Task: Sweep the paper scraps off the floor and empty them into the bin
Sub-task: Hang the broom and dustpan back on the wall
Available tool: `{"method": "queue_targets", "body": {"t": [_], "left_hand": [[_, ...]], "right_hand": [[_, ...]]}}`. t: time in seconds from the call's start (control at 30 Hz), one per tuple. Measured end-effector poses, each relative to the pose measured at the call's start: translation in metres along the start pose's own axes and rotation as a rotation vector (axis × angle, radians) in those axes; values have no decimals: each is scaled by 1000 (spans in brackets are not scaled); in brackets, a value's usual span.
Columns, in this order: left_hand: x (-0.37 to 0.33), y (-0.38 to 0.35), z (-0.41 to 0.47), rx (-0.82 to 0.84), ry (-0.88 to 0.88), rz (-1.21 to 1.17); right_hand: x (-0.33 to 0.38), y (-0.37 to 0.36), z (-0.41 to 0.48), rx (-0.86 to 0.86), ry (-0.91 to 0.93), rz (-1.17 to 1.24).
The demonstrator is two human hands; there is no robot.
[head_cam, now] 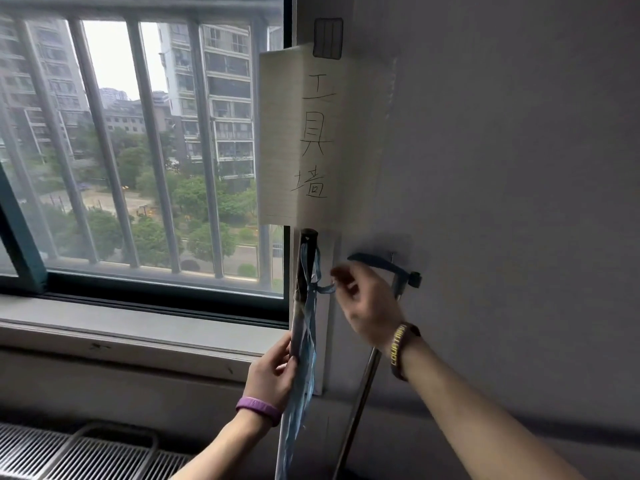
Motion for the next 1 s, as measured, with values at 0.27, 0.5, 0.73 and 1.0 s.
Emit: {"method": "queue_targets", "body": {"t": [0.27, 0.5, 0.73, 1.0], "left_hand": [[19, 10, 5, 0, 10, 57], [38, 17, 17, 18, 62, 32], [60, 1, 20, 104, 131, 69], [87, -18, 10, 230, 256, 134]], "right_hand": [[11, -23, 29, -44, -237, 291], [12, -17, 58, -177, 90, -94], [1, -36, 45, -53, 113, -481], [-10, -43, 26, 47, -67, -355]]}}
Point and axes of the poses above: each hand's wrist, its own z-axis towards the middle knuckle, its own y-axis out of the back of the hand, x = y × z, the point moved 2 cm from there along z, towards the middle knuckle, and after that the axes turned 4 degrees about -z, right-handed, at the moved point
